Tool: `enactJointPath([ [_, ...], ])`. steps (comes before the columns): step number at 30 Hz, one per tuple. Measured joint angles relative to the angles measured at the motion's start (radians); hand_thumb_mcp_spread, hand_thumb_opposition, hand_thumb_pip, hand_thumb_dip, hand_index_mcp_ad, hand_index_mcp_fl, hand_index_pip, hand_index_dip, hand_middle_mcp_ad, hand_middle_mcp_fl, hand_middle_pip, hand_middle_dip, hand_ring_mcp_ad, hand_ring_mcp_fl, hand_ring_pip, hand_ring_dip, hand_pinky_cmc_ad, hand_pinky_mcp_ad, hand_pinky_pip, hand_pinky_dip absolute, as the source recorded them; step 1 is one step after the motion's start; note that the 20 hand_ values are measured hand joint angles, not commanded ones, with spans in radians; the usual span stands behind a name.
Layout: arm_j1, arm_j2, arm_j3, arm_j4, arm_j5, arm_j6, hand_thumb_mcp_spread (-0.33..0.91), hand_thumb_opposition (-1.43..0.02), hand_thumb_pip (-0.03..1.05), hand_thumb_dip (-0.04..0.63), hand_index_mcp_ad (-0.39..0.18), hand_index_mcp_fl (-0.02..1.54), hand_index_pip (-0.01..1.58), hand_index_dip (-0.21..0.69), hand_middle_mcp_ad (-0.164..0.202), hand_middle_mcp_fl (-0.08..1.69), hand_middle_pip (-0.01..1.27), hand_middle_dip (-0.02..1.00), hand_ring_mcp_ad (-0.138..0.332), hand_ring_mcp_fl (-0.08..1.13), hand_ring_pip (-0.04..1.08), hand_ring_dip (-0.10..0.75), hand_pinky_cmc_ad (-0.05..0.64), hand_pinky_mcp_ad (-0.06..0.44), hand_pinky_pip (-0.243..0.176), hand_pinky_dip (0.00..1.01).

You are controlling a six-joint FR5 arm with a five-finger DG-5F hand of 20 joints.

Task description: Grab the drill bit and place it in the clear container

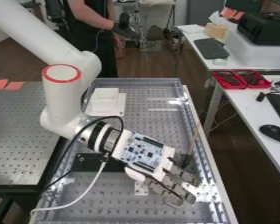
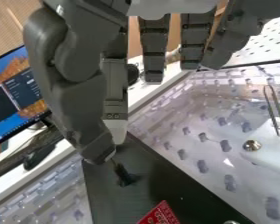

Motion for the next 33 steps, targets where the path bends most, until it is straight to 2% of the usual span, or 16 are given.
enactJointPath([
  [11, 0.001, -0.003, 0.002, 0.002, -0.003, 0.003, 0.58, -0.95, 0.5, 0.269, -0.117, 0.66, 1.25, 0.269, 0.094, 0.21, 0.13, 0.24, 0.201, 0.08, 0.09, 0.157, 0.328, 0.166, -0.042, 0.18],
  [14, 0.0, -0.004, 0.004, -0.003, -0.006, 0.004, 0.59, -0.94, 0.51, 0.274, -0.119, 0.62, 1.23, 0.284, 0.091, 0.21, 0.13, 0.24, 0.201, 0.08, 0.1, 0.157, 0.326, 0.164, -0.045, 0.18],
  [18, 0.0, -0.004, 0.007, -0.012, -0.009, 0.003, 0.56, -0.9, 0.51, 0.274, -0.119, 0.49, 1.14, 0.271, 0.091, 0.2, 0.13, 0.24, 0.197, 0.08, 0.1, 0.157, 0.326, 0.164, -0.042, 0.18],
  [22, 0.0, -0.004, 0.008, -0.013, -0.01, 0.002, 0.53, -0.87, 0.55, 0.267, -0.119, 0.47, 1.14, 0.267, 0.091, 0.2, 0.13, 0.25, 0.201, 0.08, 0.1, 0.161, 0.328, 0.166, -0.042, 0.18],
  [33, -0.001, -0.004, 0.007, -0.01, -0.01, -0.001, 0.51, -0.87, 0.56, 0.267, -0.119, 0.46, 1.14, 0.25, 0.094, 0.18, 0.13, 0.24, 0.197, 0.07, 0.09, 0.161, 0.326, 0.164, -0.042, 0.18],
])
